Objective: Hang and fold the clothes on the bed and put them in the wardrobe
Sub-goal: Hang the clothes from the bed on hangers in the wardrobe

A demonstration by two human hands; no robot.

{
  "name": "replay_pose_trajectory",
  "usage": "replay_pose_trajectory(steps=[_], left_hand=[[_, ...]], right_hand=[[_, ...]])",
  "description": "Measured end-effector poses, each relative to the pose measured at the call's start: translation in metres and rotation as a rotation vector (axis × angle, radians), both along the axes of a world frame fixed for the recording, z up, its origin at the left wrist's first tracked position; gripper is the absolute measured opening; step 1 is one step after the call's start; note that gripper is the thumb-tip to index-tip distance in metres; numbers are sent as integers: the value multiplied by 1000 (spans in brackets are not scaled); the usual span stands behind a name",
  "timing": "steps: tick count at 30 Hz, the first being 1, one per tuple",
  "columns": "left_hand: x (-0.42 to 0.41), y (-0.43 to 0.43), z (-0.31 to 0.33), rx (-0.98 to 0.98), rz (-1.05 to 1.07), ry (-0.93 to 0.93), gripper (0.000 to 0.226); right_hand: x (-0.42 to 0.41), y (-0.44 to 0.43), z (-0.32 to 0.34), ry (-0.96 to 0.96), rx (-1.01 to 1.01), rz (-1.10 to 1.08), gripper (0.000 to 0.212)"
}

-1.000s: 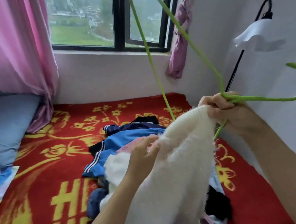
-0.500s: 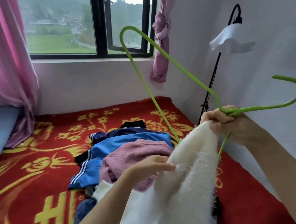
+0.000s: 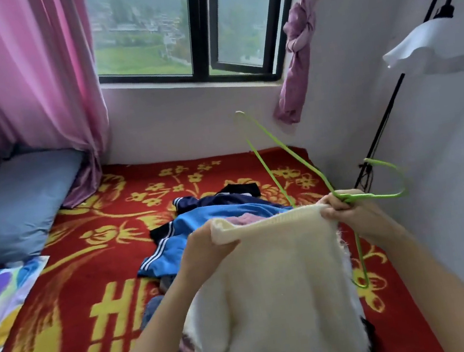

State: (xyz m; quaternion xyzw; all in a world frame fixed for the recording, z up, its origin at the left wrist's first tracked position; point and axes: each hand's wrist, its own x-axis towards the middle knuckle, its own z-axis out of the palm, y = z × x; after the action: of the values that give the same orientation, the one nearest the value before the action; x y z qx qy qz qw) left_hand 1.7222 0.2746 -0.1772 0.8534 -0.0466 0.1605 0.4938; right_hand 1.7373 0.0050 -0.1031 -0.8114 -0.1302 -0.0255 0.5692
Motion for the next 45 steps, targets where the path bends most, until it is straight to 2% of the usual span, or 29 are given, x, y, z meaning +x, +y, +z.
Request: replay_pose_trajectory(steps=[2,5,8,10,12,15,18,21,26,30,32,35,37,42,45], left_hand=[[-9,3,-23,9,14,97,40],[-25,2,-54,193,96,192,33],[-49,-1,-82,96,50,349,34],[-63,0,-95,66,28,428,41],[-72,0,-107,-28,5,445,23],[-81,2,-114,-164,-40,434,31],[-88,3,-116,-224,-33,430,29],[-96,0,-115,-237,-36,445,13],[-98,-7,-111,-217,75,560,38],[-94,-10,-109,-111,111,645,12],[-92,-8,-106,-77,101,666,8],[-94,-3,-103,-80,113,636,23],[-98,-1,-102,-167,102,612,29],[-101,-2,-100,-315,98,581,20],[-101,-3,-100,-324,115,559,17]], right_hand=[[4,1,-27,60,-65,3,52],[2,4,-72,159,-184,5,51],[-7,6,-112,217,-284,10,43],[-11,7,-130,240,-289,17,47],[-16,7,-144,254,-269,9,50],[-19,7,-154,266,-234,-16,37],[-23,5,-160,250,-232,-2,45],[-29,2,-161,219,-218,-35,54],[-38,4,-159,152,-172,-59,58],[-43,9,-152,90,-209,-52,59],[-44,10,-150,76,-214,-55,58],[-47,10,-149,112,-199,-81,56],[-48,8,-150,135,-223,-84,55],[-48,3,-136,267,-409,30,50],[-44,-5,-119,454,-340,18,37]])
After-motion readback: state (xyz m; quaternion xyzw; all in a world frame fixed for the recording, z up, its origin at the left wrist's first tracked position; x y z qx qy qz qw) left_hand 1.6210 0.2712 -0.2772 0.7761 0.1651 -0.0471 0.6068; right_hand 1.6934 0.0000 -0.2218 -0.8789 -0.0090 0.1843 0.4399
